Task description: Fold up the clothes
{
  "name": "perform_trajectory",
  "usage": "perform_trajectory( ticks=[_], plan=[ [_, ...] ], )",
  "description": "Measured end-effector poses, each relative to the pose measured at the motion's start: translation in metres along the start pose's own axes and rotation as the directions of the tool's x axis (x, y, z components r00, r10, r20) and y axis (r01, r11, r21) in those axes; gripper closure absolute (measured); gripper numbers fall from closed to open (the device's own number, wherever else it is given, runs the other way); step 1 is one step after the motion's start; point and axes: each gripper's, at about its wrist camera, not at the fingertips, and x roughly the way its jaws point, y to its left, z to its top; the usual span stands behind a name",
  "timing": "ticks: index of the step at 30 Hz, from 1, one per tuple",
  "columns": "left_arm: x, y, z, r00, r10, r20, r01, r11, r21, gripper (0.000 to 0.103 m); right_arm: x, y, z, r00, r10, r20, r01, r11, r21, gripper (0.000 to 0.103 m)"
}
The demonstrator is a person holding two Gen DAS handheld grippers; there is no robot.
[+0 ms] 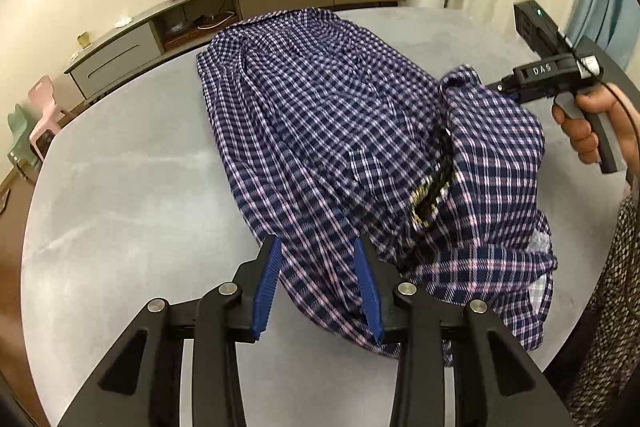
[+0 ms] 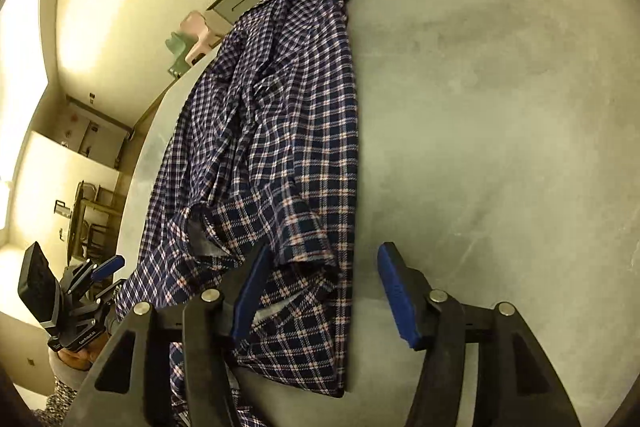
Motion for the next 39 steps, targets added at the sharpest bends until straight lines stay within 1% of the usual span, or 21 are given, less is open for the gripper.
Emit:
perform_trajectory(
  ticks=[5,7,9,11,13,17,21,24,26,27,28,29,30,31,33,34,35,36,37,38,39],
  plan=[
    [-0.012,-0.013,-0.016,0.999,0.020,-0.026,-0.019,1.000,0.024,0.064,-0.020,0.007,-0.020,0.999,-0.036,-0.020,0.035,0.998,-0.059,0.044],
    [-0.022,-0.032,-0.030,1.000,0.005,-0.023,-0.003,0.994,0.105,0.063,-0.021,0.007,-0.026,0.998,-0.060,-0.021,0.058,0.994,-0.089,0.043],
    [-0.035,-0.066,-0.051,0.999,0.029,0.021,-0.034,0.958,0.283,0.062,-0.024,0.006,-0.031,0.997,-0.073,-0.020,0.071,0.992,-0.100,0.042],
    [-0.046,-0.099,-0.074,0.997,0.026,0.078,-0.058,0.893,0.447,0.056,-0.030,0.004,-0.037,0.996,-0.088,-0.015,0.086,0.991,-0.099,0.042],
    [-0.048,-0.125,-0.093,0.995,-0.007,0.103,-0.052,0.831,0.554,0.054,-0.031,0.004,-0.033,0.996,-0.091,-0.010,0.089,0.992,-0.093,0.042],
    [-0.038,-0.150,-0.107,0.995,-0.021,0.093,-0.045,0.763,0.645,0.054,-0.046,0.006,-0.041,0.997,-0.074,0.003,0.074,0.992,-0.104,0.042],
    [-0.027,-0.161,-0.110,0.996,-0.051,0.068,-0.010,0.721,0.692,0.052,-0.050,0.012,-0.043,0.998,-0.070,0.000,0.070,0.988,-0.138,0.042],
    [-0.027,-0.168,-0.110,0.990,-0.092,0.105,-0.011,0.699,0.715,0.048,-0.051,0.013,-0.045,0.997,-0.081,-0.008,0.079,0.985,-0.153,0.042],
    [-0.024,-0.168,-0.103,0.988,-0.114,0.108,0.006,0.714,0.700,0.048,-0.051,0.013,-0.046,0.996,-0.091,-0.016,0.087,0.983,-0.161,0.042],
    [-0.021,-0.166,-0.099,0.987,-0.129,0.101,0.024,0.725,0.688,0.051,-0.052,0.013,-0.047,0.995,-0.096,-0.018,0.092,0.982,-0.164,0.042],
    [-0.018,-0.163,-0.094,0.986,-0.139,0.093,0.041,0.743,0.669,0.067,-0.052,0.012,-0.048,0.995,-0.101,-0.021,0.096,0.981,-0.167,0.042],
    [-0.016,-0.159,-0.087,0.986,-0.146,0.085,0.058,0.763,0.644,0.100,-0.052,0.013,-0.048,0.994,-0.103,-0.022,0.098,0.981,-0.168,0.042],
    [-0.014,-0.155,-0.081,0.985,-0.154,0.076,0.074,0.782,0.618,0.103,-0.051,0.013,-0.046,0.994,-0.104,-0.021,0.099,0.981,-0.168,0.042],
    [-0.019,-0.147,-0.071,0.978,-0.182,0.104,0.089,0.811,0.578,0.103,-0.053,0.013,-0.045,0.995,-0.102,-0.015,0.098,0.982,-0.164,0.042],
    [-0.039,-0.114,-0.041,0.947,-0.230,0.226,0.114,0.894,0.433,0.103,-0.056,0.011,-0.039,0.996,-0.094,0.005,0.094,0.984,-0.151,0.042],
    [-0.046,-0.089,-0.022,0.928,-0.228,0.294,0.125,0.936,0.330,0.103,-0.061,0.009,-0.037,0.996,-0.089,0.022,0.091,0.986,-0.141,0.042],
    [-0.051,-0.067,-0.005,0.916,-0.218,0.336,0.134,0.957,0.257,0.103,-0.071,0.008,-0.036,0.995,-0.082,0.051,0.088,0.988,-0.129,0.042],
    [-0.054,-0.049,0.010,0.908,-0.212,0.361,0.143,0.968,0.207,0.103,-0.076,0.007,-0.034,0.995,-0.076,0.069,0.084,0.989,-0.122,0.042],
    [-0.059,-0.038,0.019,0.901,-0.218,0.376,0.151,0.968,0.200,0.103,-0.080,0.007,-0.032,0.994,-0.070,0.083,0.079,0.990,-0.117,0.042],
    [-0.063,-0.039,0.021,0.900,-0.227,0.373,0.144,0.961,0.238,0.102,-0.082,0.009,-0.030,0.995,-0.061,0.083,0.071,0.990,-0.121,0.042],
    [-0.064,-0.048,0.017,0.910,-0.225,0.349,0.114,0.943,0.312,0.094,-0.083,0.011,-0.028,0.996,-0.051,0.079,0.061,0.990,-0.129,0.042]
  ],
)
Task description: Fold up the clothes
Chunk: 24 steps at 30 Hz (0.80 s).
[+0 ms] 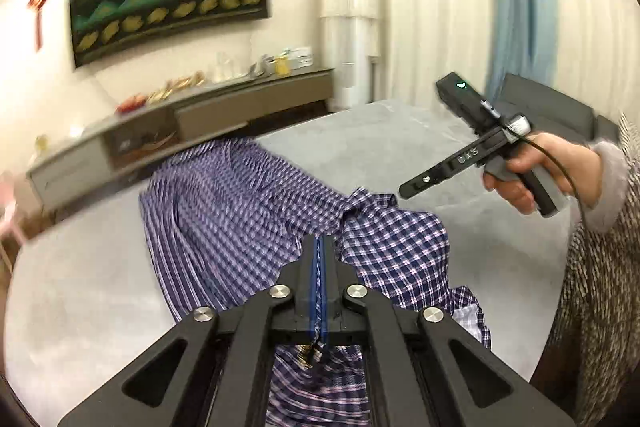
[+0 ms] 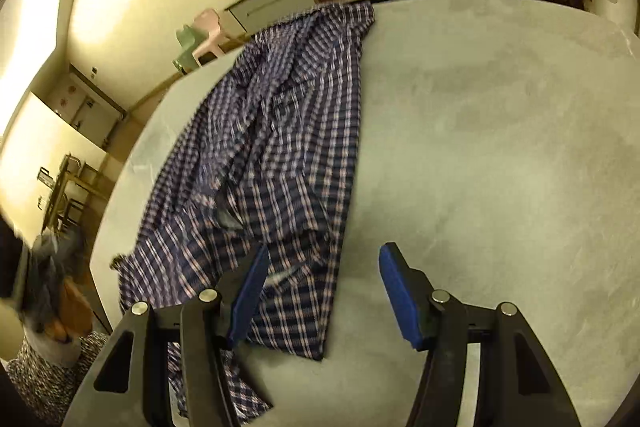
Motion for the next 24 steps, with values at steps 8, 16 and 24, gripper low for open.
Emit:
perform_trajectory(
  ticks=[8,16,24],
  plan=[
    [0.014,-0.148,-0.100,0.981,-0.035,-0.191,0.139,0.813,0.565,0.060,-0.010,0.019,-0.015,0.995,0.025,-0.092,-0.038,0.989,-0.143,0.042],
    [0.038,-0.155,-0.112,0.982,-0.068,-0.175,0.152,0.836,0.527,0.052,0.001,0.021,-0.015,0.992,-0.016,-0.124,-0.003,0.989,-0.146,0.042],
    [0.018,-0.113,-0.070,0.969,-0.178,-0.172,0.227,0.916,0.332,0.103,0.002,0.013,-0.014,0.994,-0.023,-0.109,0.009,0.991,-0.131,0.042]
  ],
)
